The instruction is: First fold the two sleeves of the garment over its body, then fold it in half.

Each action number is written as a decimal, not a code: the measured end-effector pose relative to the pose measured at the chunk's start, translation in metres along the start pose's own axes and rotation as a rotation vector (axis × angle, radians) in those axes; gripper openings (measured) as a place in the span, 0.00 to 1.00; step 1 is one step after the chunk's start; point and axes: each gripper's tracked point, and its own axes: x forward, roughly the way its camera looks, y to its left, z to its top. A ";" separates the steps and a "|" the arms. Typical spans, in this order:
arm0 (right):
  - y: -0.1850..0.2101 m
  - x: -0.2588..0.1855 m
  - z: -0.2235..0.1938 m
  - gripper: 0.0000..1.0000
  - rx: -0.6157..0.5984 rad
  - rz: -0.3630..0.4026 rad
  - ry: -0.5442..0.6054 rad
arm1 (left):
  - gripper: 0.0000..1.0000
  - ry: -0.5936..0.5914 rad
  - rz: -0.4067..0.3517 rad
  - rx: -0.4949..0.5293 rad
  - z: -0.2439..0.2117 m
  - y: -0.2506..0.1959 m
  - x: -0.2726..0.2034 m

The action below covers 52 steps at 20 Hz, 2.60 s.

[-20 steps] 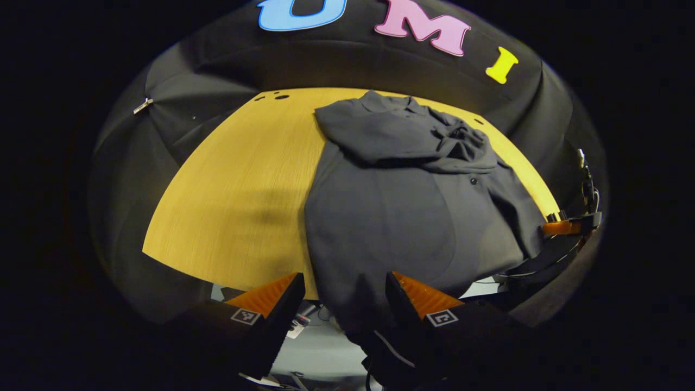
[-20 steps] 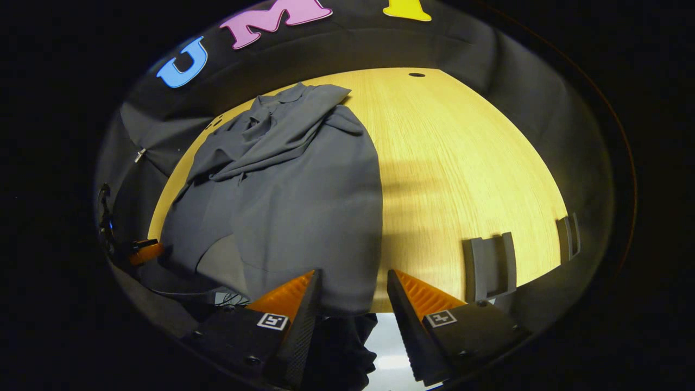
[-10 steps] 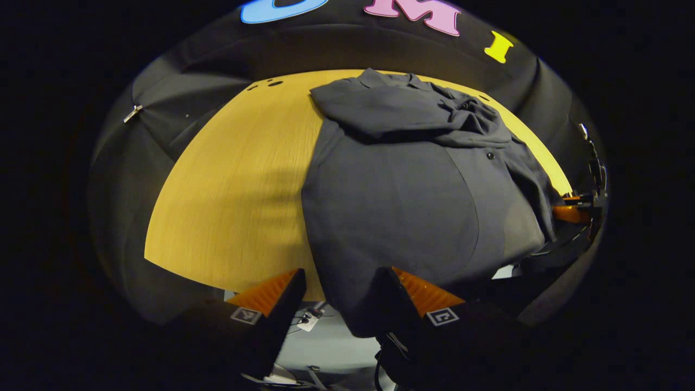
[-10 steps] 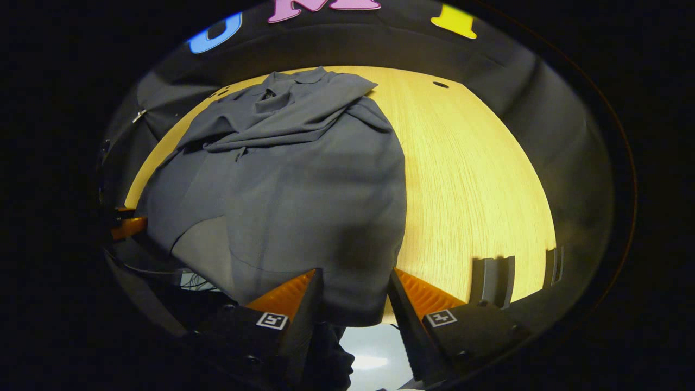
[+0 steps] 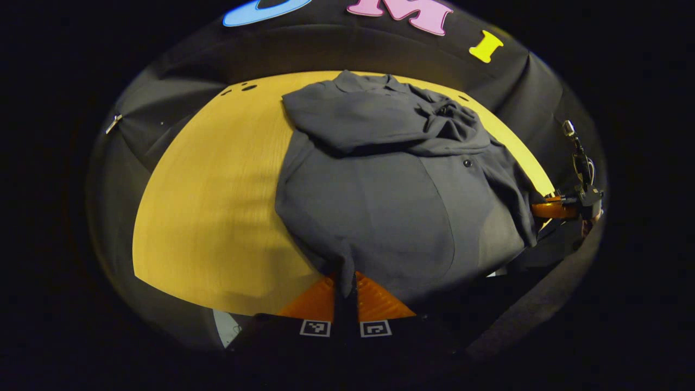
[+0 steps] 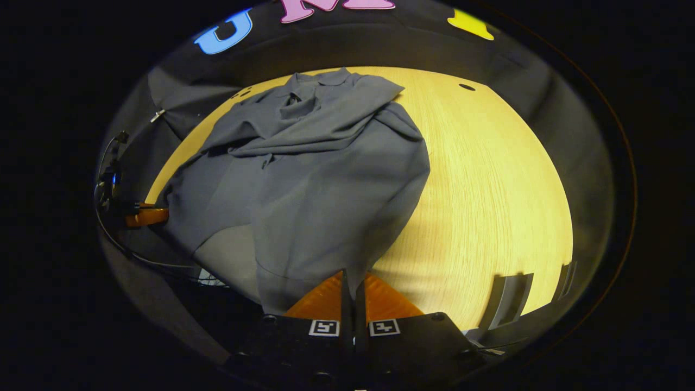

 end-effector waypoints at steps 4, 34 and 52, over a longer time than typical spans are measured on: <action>0.007 -0.026 0.029 0.05 0.051 0.025 -0.099 | 0.06 -0.086 -0.005 -0.035 0.036 -0.004 -0.023; -0.033 0.003 0.340 0.05 0.094 -0.013 -0.518 | 0.05 -0.477 0.048 -0.099 0.344 0.056 0.001; -0.068 0.152 0.387 0.05 0.107 -0.038 -0.388 | 0.05 -0.367 0.163 -0.033 0.397 0.101 0.148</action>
